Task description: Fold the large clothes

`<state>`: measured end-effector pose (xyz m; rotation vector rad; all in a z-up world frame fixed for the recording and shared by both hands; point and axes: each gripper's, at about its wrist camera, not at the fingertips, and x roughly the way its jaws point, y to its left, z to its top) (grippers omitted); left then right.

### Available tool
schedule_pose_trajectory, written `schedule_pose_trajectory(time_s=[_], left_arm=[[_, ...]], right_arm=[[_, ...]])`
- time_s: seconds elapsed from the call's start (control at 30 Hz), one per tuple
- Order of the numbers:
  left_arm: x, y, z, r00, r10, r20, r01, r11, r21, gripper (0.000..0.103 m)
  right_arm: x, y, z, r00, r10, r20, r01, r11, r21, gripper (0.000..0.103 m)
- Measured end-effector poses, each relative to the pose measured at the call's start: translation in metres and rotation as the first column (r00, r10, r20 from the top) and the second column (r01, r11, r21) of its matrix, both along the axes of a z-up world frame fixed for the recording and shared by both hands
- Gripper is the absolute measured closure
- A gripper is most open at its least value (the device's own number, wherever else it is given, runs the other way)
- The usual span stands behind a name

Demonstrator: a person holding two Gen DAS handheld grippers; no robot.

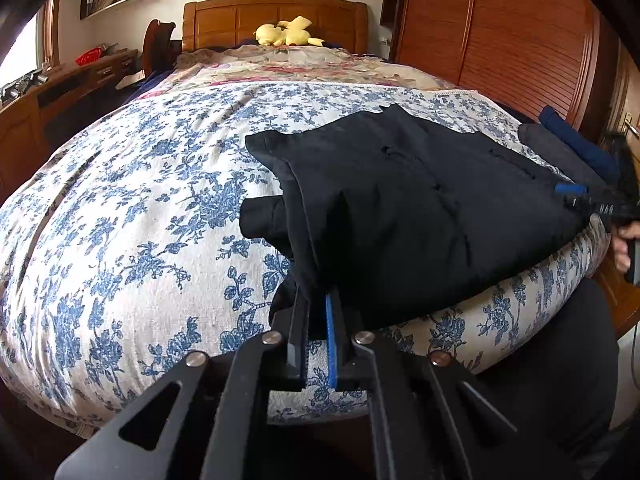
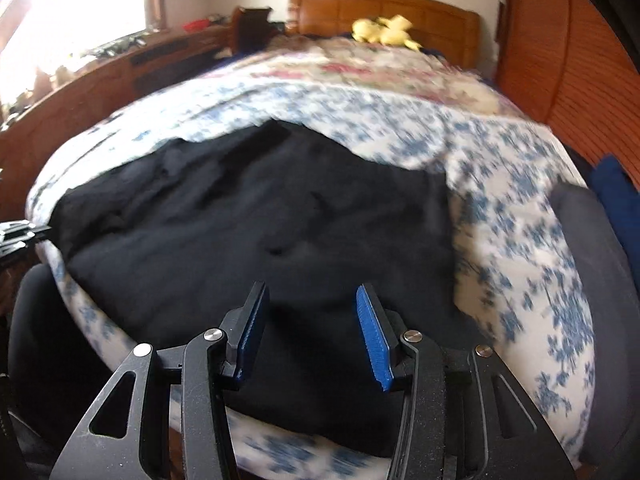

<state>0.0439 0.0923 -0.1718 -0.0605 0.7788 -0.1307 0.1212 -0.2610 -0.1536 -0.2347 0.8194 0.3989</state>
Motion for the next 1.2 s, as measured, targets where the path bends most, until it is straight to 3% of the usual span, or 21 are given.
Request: schedule_pose_trajectory(time_s=[0.1, 0.2, 0.43, 0.53, 0.73, 1.0, 1.1, 1.2], left_arm=[[0.001, -0.001, -0.001, 1.000, 0.002, -0.007, -0.002, 1.000, 0.000, 0.096], [0.004, 0.000, -0.001, 1.000, 0.003, -0.022, -0.003, 1.000, -0.005, 0.094], [0.006, 0.001, -0.005, 0.999, 0.011, -0.037, -0.011, 1.000, -0.011, 0.091], [0.007, 0.001, -0.007, 0.999, 0.013, -0.038, -0.014, 1.000, -0.017, 0.090], [0.005, 0.004, -0.008, 0.999, 0.014, -0.031, -0.015, 0.999, -0.034, 0.089], [0.004, 0.002, -0.005, 1.000, 0.015, -0.025, -0.016, 1.000, -0.023, 0.090], [0.005, 0.002, 0.002, 1.000, 0.008, -0.019, -0.009, 0.999, -0.051, 0.100], [0.007, -0.001, 0.022, 1.000, 0.009, 0.024, -0.008, 0.998, -0.068, 0.102]], right_arm=[[0.005, -0.009, -0.027, 0.997, 0.007, -0.074, -0.005, 1.000, 0.020, 0.058], [0.003, -0.018, -0.032, 0.998, -0.002, -0.065, 0.007, 0.997, 0.075, 0.058], [0.000, -0.012, -0.028, 0.999, -0.010, -0.038, 0.012, 0.999, 0.053, 0.058], [-0.006, -0.002, -0.017, 1.000, -0.015, 0.018, 0.015, 1.000, -0.006, 0.058], [-0.011, 0.027, -0.006, 0.997, 0.048, 0.055, -0.048, 0.999, -0.008, 0.058], [-0.012, 0.083, -0.011, 0.986, 0.163, 0.034, -0.165, 0.986, 0.041, 0.058], [-0.011, 0.107, -0.022, 0.977, 0.212, 0.017, -0.213, 0.976, 0.036, 0.058], [-0.005, 0.118, -0.039, 0.976, 0.219, -0.013, -0.219, 0.976, 0.018, 0.057]])
